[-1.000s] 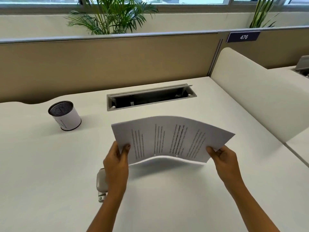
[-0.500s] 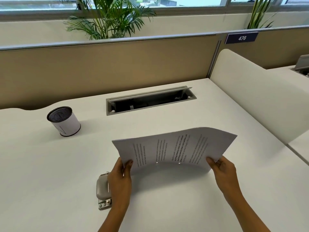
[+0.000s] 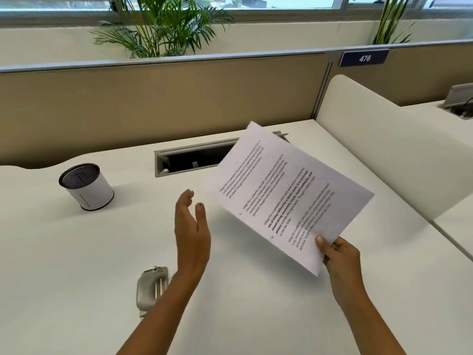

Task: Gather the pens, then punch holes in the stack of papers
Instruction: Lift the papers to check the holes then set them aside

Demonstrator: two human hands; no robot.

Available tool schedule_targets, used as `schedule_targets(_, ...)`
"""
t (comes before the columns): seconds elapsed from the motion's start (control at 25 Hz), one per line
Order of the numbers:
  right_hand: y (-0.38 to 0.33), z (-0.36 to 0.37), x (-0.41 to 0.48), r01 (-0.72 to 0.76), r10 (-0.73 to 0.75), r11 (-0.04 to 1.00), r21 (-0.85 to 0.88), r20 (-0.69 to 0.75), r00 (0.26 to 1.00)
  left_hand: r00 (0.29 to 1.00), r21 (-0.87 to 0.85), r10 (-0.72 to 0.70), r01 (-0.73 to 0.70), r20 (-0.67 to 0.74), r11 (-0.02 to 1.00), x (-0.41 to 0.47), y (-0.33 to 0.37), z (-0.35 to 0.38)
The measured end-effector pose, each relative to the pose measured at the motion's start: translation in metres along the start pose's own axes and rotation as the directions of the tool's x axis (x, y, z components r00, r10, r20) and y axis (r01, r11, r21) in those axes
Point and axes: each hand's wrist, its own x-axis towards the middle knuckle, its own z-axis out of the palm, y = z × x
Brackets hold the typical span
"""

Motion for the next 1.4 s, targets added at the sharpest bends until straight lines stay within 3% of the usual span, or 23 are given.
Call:
schedule_targets(0.2, -0.01, -0.001, 0.026, -0.087, 0.119, 0.977, 0.193, -0.16, 0.98, 0.945, 0.205, 0.039, -0.111, 0.325, 0.972, -0.042, -0.022, 0.041)
schedule_targets(0.32, -0.017, -0.002, 0.045, -0.103, 0.177, 0.953, 0.284, -0.248, 0.952, 0.896, 0.366, 0.049, -0.23, 0.442, 0.902, -0.06, -0.043, 0.051)
schedule_targets(0.48, -0.021, -0.008, 0.078, -0.125, 0.235, 0.946, 0.299, -0.368, 0.899, 0.875, 0.563, 0.078, -0.372, 0.477, 0.738, -0.064, -0.059, 0.052)
schedule_targets(0.72, -0.014, -0.012, 0.114, -0.237, 0.311, 0.949, 0.21, -0.479, 0.821, 0.871, 0.597, 0.054, -0.379, 0.489, 0.707, -0.063, -0.061, 0.054)
schedule_targets(0.92, -0.019, -0.011, 0.127, -0.269, 0.323, 0.946, 0.181, -0.453, 0.831, 0.873, 0.587, 0.042, -0.362, 0.486, 0.724, -0.063, -0.059, 0.054)
schedule_targets(1.04, -0.022, -0.012, 0.127, -0.234, 0.286, 0.955, 0.184, -0.352, 0.891, 0.875, 0.58, 0.04, -0.354, 0.483, 0.734, -0.063, -0.058, 0.053)
schedule_targets(1.12, -0.023, -0.013, 0.126, -0.203, 0.232, 0.971, 0.126, -0.296, 0.927, 0.873, 0.583, 0.04, -0.358, 0.486, 0.73, -0.062, -0.058, 0.053)
schedule_targets(1.2, -0.024, -0.013, 0.126, -0.21, 0.188, 0.977, -0.043, -0.297, 0.936, 0.87, 0.583, 0.037, -0.36, 0.491, 0.729, -0.063, -0.057, 0.052)
schedule_targets(1.4, -0.024, -0.012, 0.12, -0.321, 0.2, 0.867, -0.381, -0.324, 0.925, 0.871, 0.567, 0.041, -0.354, 0.49, 0.744, -0.062, -0.057, 0.052)
